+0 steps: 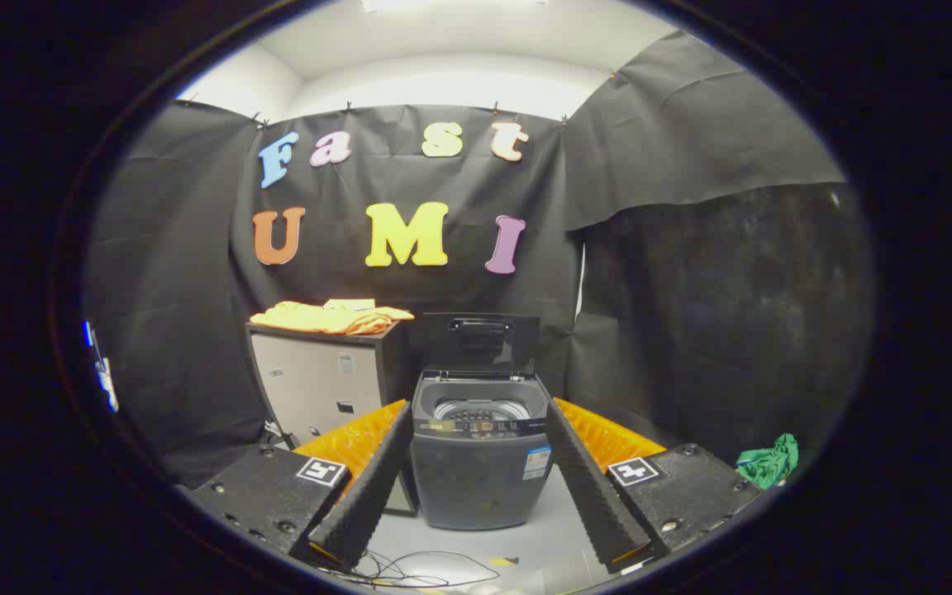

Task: Put the clothes into the washing machine and then close the washing machine lid.

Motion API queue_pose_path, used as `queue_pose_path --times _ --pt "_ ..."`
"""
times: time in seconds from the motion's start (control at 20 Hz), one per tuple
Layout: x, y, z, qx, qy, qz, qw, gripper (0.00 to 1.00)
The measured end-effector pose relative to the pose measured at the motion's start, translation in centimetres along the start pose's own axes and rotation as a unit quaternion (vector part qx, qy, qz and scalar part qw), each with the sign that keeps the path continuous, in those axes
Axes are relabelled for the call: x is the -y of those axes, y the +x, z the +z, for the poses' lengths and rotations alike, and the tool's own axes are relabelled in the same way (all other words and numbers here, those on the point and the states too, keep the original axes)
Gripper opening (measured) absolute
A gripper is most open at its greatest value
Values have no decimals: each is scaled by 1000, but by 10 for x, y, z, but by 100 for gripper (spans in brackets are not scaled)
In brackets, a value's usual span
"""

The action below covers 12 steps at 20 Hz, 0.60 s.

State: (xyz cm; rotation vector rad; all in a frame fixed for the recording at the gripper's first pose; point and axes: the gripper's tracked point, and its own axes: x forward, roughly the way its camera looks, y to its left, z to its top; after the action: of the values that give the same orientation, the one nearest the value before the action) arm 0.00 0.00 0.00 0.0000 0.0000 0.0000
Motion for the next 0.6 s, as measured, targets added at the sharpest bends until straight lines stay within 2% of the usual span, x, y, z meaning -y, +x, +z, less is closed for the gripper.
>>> queue_pose_path --times 0.6 --pt "0 1 -10 -10 13 -3 1000 100"
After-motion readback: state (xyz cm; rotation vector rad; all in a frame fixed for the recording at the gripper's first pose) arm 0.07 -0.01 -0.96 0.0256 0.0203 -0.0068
